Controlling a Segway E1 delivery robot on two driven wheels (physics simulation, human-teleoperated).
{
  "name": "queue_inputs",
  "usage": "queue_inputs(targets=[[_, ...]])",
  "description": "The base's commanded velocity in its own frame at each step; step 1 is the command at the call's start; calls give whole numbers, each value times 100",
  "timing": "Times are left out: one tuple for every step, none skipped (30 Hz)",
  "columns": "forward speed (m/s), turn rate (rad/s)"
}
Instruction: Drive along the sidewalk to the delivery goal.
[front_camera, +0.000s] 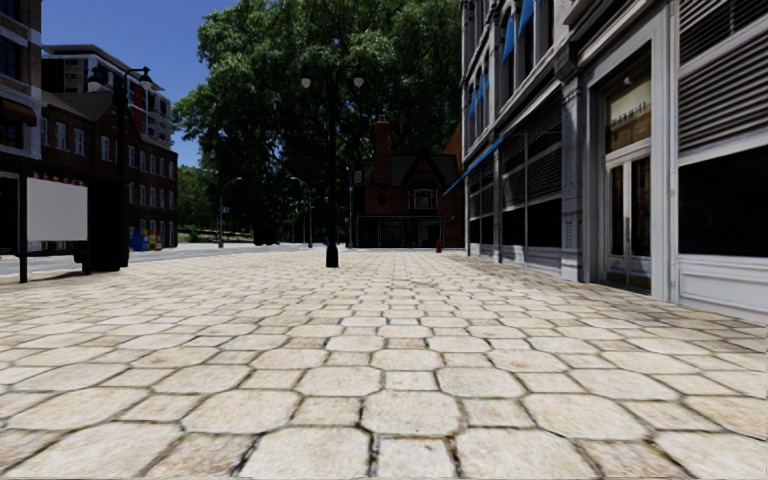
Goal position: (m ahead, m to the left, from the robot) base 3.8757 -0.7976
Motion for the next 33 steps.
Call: queue_inputs(targets=[[200, 0], [200, 0], [200, 0], [200, 0], [200, 0], [200, 0], [200, 0], [200, 0], [200, 0], [200, 0], [200, 0], [200, 0], [200, 0], [200, 0], [200, 0], [200, 0], [200, 0], [200, 0], [200, 0], [200, 0], [200, 0], [200, 0], [200, 0], [200, 0], [200, 0], [200, 0], [200, 0], [200, 0], [200, 0], [200, 0], [200, 0], [200, 0], [200, 0]])
